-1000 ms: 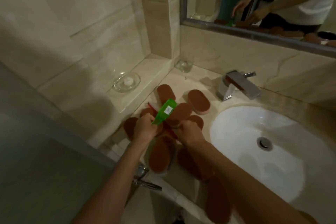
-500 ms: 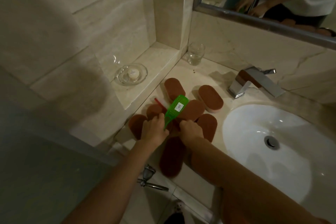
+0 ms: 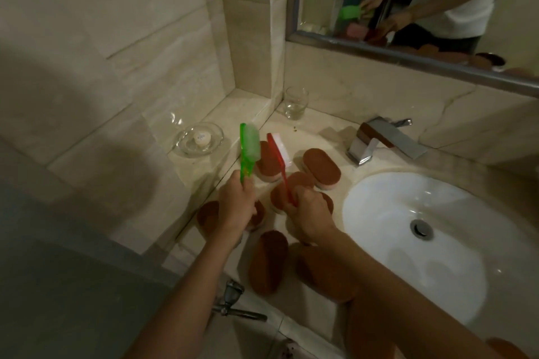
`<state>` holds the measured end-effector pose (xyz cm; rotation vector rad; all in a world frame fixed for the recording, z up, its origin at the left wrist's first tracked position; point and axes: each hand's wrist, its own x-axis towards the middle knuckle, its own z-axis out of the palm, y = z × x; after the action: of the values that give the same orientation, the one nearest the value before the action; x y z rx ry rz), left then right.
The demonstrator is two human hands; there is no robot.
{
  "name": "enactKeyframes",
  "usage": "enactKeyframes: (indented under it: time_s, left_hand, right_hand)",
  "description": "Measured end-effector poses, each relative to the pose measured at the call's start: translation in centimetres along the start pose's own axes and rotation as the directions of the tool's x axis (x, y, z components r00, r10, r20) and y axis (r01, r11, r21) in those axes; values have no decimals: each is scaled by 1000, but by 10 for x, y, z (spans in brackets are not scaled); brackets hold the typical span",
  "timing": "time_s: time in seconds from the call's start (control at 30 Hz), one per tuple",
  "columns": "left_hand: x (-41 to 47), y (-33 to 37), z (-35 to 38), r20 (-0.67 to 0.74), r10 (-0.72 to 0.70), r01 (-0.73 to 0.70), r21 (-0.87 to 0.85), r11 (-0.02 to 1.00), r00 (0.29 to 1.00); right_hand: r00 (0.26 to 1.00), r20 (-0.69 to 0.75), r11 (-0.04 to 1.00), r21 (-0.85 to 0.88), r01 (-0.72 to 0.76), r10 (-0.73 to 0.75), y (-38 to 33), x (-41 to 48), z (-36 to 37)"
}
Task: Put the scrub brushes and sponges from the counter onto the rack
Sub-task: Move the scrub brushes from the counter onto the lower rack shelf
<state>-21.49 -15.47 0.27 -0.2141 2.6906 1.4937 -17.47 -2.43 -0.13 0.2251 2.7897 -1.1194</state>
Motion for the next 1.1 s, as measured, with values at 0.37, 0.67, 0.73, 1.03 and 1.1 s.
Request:
enactKeyframes:
  time_s: [0.37, 0.67, 0.73, 1.03, 1.1]
  left_hand:
    - [-62, 110, 127, 363, 214, -206, -61, 977, 907]
    - [-165, 174, 264, 698, 270, -440, 72, 895, 664]
    - [-190, 189, 299, 743, 260, -455, 66, 888, 617]
    - [-255, 257, 420, 799, 15, 38, -48, 998, 601]
    - [-258, 271, 437, 781, -68, 140, -25, 990, 621]
  right_hand:
    - [856, -46, 734, 540, -413, 515, 99, -92, -138]
    - [647, -221, 550, 752, -363, 730, 212, -199, -217]
    - [588, -273, 541, 767, -344, 762, 240, -218, -237]
    - [512, -317, 523, 786, -330, 799, 338, -237, -329]
    - [544, -271, 494, 809, -319, 794, 350, -230, -349]
